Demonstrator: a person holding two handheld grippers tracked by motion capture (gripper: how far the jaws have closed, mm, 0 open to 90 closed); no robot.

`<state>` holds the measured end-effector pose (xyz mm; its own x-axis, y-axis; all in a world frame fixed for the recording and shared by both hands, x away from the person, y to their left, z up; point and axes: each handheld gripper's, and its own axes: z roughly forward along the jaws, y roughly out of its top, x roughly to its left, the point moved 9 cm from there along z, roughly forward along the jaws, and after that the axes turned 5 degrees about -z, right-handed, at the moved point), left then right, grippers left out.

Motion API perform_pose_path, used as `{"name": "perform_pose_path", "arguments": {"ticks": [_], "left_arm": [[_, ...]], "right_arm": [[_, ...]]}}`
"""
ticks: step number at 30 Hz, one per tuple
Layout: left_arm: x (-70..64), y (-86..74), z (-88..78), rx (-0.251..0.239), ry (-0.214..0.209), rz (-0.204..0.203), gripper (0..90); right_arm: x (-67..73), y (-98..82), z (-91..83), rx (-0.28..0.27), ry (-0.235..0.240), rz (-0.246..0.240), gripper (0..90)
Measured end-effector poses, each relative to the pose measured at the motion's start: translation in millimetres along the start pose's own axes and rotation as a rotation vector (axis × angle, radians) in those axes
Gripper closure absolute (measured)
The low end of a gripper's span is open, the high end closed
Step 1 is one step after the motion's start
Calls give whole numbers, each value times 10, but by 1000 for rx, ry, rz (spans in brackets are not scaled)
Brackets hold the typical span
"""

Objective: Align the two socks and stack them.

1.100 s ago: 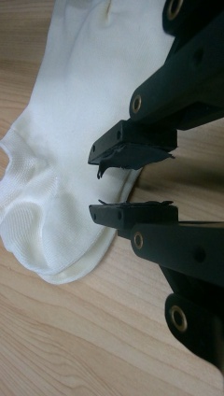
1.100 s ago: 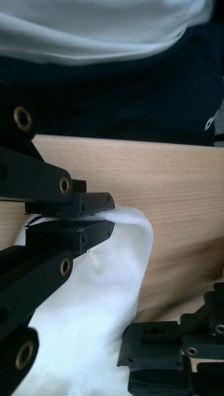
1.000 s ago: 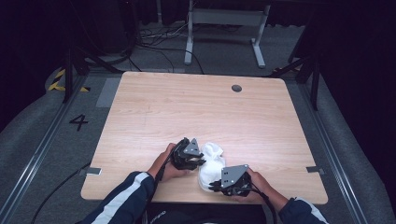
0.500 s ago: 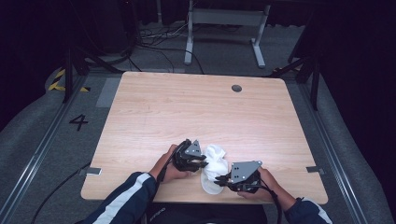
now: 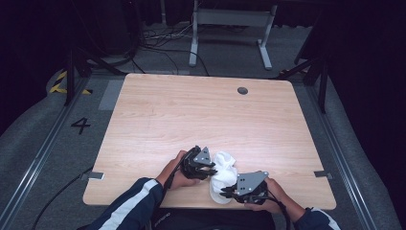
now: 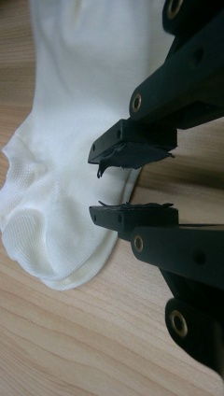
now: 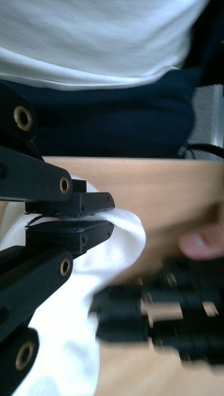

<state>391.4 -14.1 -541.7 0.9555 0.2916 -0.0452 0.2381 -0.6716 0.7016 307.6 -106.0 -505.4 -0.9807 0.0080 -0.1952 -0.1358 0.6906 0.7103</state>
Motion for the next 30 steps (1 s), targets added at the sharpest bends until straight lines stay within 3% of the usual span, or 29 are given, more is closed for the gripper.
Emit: {"name": "perform_pose_path", "arguments": {"ticks": [5, 12, 17, 30], "left_arm": [[6, -1, 1, -2, 0, 0, 680], [7, -2, 0, -2, 2, 0, 678], [7, -6, -2, 0, -1, 0, 678], [16, -14, -7, -2, -7, -3, 677]], "right_arm": [[83, -77, 184, 45, 39, -13, 808], [149, -100, 214, 46, 88, 1, 684], [172, -144, 252, 70, 88, 4, 666], [166, -185, 227, 56, 8, -41, 846]]}}
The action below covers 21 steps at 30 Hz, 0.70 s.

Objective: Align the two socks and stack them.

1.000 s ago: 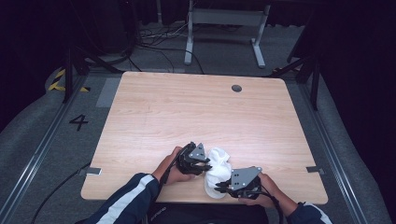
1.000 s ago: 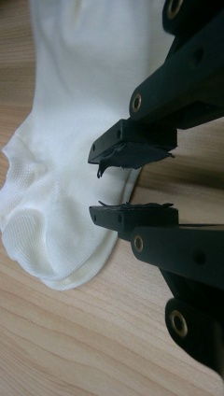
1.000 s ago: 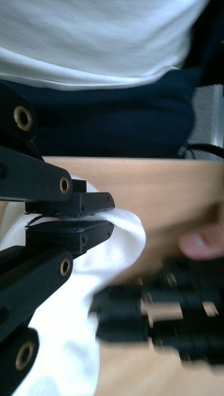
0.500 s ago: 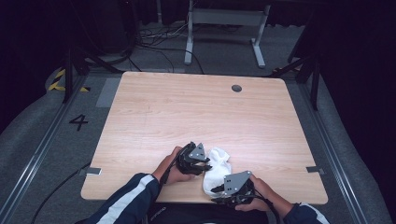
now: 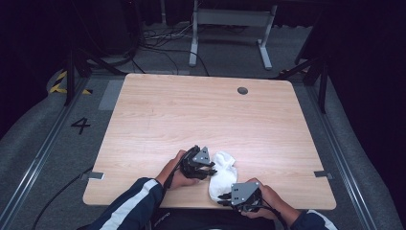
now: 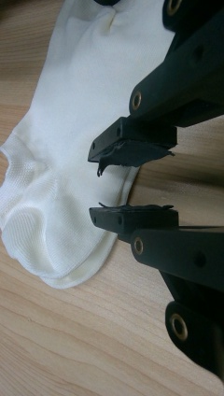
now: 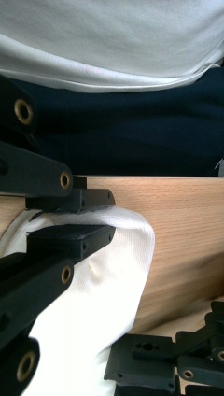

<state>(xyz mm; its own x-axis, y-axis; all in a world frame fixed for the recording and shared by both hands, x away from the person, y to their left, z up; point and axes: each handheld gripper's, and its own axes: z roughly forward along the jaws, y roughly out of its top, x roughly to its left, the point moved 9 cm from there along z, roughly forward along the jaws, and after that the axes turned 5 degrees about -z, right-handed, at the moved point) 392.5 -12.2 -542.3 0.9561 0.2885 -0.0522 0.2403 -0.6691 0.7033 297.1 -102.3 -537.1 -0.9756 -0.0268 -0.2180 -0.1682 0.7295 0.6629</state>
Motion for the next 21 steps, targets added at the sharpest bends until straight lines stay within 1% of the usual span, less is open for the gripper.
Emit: {"name": "perform_pose_path", "arguments": {"ticks": [1, 2, 4, 5, 6, 8, 9, 10, 12, 13, 14, 16, 18, 20, 21], "left_arm": [[0, 0, 0, 0, 0, 0, 677], [-4, 1, 1, -2, 2, -5, 678], [0, 4, 2, -4, 3, 3, 678], [0, 1, 1, -3, 0, 1, 678], [0, 0, 0, -2, 2, 1, 678], [0, 2, -3, 0, 5, 6, 678], [0, 2, -3, 0, 5, 6, 678], [-5, 0, -4, 1, 4, 4, 679], [-5, 0, -4, 1, 4, 3, 678], [-5, 0, -4, 1, 4, 3, 678], [-7, -1, -5, 2, 4, 2, 678], [-6, -1, -5, 2, 5, 5, 679], [-7, 2, -5, 1, 8, 8, 679], [-7, 1, -3, -1, 3, 5, 679], [-7, 1, -3, -1, 3, 5, 679]], "right_arm": [[0, 0, 0, 0, 0, 0, 846], [-1, -3, -16, 9, -5, -12, 851], [-1, -6, -26, 8, -2, -5, 853], [-5, -7, -39, 2, 3, 3, 853], [-24, 9, -71, -16, 3, 16, 855], [-46, 40, -113, -36, 0, 26, 855], [-46, 40, -113, -36, 0, 26, 855], [-86, 83, -181, -66, -11, 31, 855], [-124, 104, -232, -84, -19, 45, 855], [-124, 104, -232, -84, -19, 45, 855], [-167, 116, -284, -95, -34, 47, 855], [-182, 118, -302, -95, -42, 48, 855], [-259, 133, -374, -110, -70, 56, 855], [-323, 140, -408, -115, -88, 64, 855], [-323, 140, -408, -115, -88, 64, 855]]}}
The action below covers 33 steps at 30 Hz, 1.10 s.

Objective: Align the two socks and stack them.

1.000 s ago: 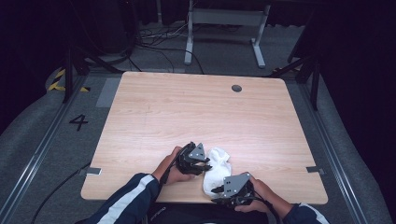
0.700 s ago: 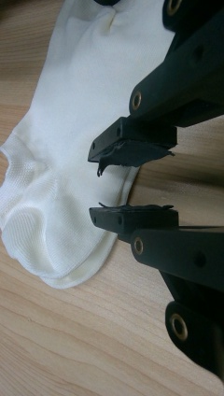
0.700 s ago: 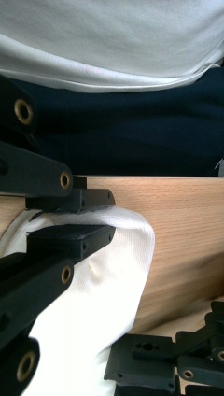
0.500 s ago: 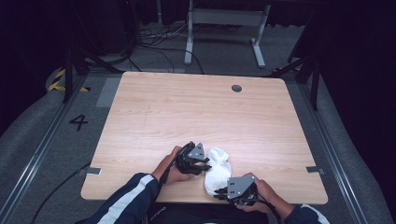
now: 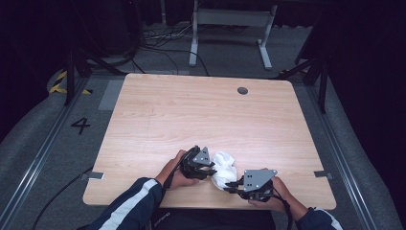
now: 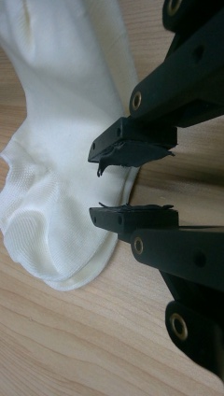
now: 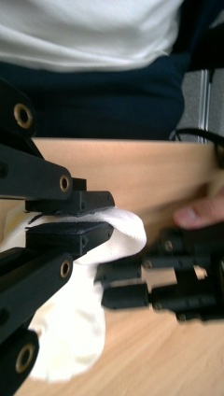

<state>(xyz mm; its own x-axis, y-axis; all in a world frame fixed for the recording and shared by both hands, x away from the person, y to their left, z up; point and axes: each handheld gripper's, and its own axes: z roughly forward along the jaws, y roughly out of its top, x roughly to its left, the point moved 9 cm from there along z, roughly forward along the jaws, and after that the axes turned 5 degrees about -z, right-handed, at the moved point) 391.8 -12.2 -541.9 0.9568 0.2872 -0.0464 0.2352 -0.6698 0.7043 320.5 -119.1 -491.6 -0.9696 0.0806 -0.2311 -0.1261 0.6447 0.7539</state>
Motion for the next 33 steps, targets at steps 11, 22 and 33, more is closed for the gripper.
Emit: {"name": "perform_pose_path", "arguments": {"ticks": [11, 22, 33], "left_arm": [[22, -12, 1, -13, -26, -24, 682], [20, -14, 1, -16, -32, -27, 689], [102, 46, -233, -27, 25, -19, 600]], "right_arm": [[-479, -8, -46, -8, -102, 76, 855], [-809, -148, 176, 60, -147, 149, 855], [-951, -320, 371, 113, -137, 221, 845]]}}
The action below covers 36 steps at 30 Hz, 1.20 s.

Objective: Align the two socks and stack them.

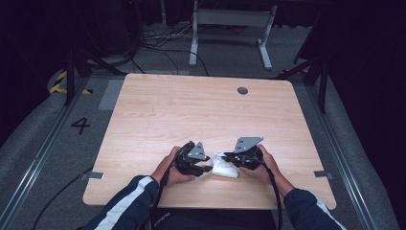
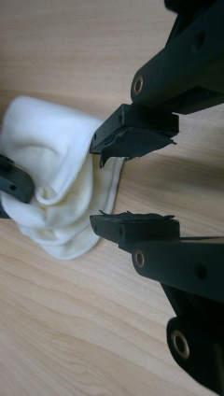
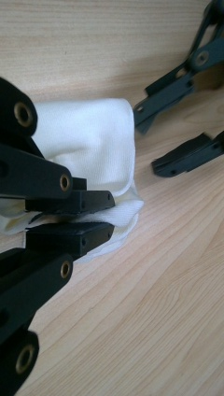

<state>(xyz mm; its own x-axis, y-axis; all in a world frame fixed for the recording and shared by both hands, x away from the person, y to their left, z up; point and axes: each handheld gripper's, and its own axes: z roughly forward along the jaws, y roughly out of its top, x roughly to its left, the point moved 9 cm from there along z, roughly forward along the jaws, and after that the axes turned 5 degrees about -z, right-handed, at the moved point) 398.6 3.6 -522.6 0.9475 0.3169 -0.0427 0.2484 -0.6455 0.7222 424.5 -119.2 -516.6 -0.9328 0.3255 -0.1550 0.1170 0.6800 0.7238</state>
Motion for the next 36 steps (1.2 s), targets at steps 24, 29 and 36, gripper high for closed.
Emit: {"name": "perform_pose_path", "arguments": {"ticks": [24, 29, 36], "left_arm": [[-290, 30, 282, 10, -77, 64, 673], [-286, 27, 283, 7, -84, 57, 680], [-222, 16, 269, 13, -62, 53, 679]], "right_arm": [[36, 92, -17, -11, 24, -73, 484], [-90, 49, 95, 19, -22, -66, 556], [-195, 75, 74, -39, -48, -34, 805]]}}
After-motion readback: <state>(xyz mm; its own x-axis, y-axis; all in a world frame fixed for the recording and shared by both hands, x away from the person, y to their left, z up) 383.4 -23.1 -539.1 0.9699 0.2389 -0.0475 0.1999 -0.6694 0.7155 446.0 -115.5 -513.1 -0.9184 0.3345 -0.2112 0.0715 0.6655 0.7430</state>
